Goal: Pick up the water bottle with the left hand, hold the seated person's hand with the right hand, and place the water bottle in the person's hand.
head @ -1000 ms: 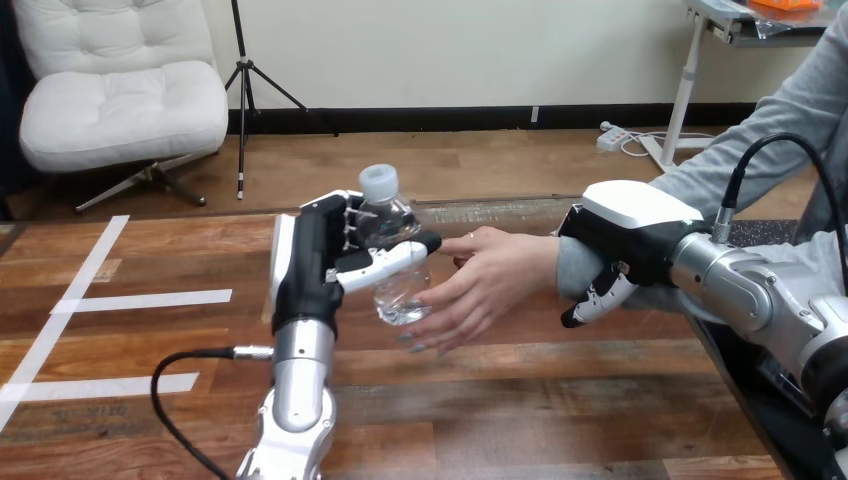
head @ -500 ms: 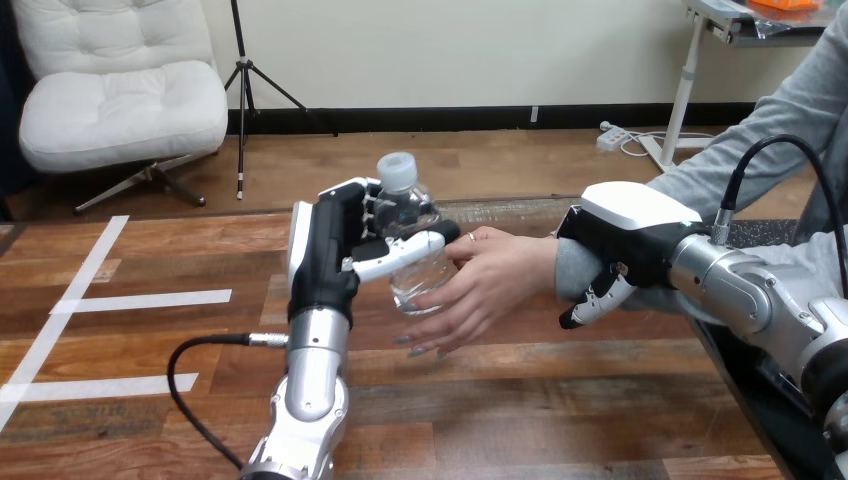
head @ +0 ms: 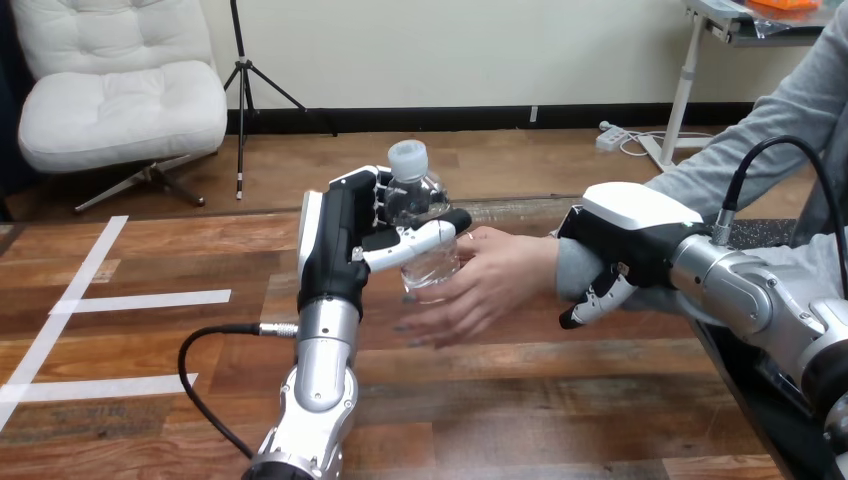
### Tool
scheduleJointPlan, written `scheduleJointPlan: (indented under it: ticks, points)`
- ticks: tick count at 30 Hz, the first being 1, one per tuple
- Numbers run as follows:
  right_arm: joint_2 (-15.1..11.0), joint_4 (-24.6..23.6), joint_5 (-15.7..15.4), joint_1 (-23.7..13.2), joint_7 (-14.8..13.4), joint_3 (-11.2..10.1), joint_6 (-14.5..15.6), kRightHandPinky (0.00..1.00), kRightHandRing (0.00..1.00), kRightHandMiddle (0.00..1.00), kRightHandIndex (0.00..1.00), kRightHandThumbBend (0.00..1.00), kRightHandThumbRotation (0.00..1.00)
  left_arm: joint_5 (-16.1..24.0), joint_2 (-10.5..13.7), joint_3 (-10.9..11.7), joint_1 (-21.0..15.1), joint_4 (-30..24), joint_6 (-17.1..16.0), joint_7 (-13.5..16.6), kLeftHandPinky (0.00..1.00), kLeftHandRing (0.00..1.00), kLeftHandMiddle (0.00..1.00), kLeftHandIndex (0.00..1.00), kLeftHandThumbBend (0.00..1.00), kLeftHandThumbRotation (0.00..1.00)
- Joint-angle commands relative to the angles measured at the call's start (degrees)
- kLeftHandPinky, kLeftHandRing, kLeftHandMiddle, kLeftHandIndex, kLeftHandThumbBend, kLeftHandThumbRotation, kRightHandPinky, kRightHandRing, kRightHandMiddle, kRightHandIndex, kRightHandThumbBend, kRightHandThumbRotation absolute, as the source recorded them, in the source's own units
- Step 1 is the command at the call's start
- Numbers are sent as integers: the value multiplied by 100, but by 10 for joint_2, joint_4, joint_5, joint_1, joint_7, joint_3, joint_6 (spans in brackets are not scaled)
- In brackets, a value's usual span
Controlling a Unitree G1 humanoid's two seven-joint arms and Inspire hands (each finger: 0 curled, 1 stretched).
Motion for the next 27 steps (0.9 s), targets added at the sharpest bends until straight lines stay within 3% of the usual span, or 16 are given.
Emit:
scheduleJointPlan:
  ticks: [1,27]
  points:
    - [15,-34,23,-18,-8,-25,-5,18,22,27,28,70,0,0,-6,-6,-65,-9,-28,0,36,40,43,43,70,0]
    - [17,-42,23,-24,-7,-22,0,18,22,27,28,70,0,-3,-29,-16,-48,-45,-7,-24,35,38,42,42,71,0]
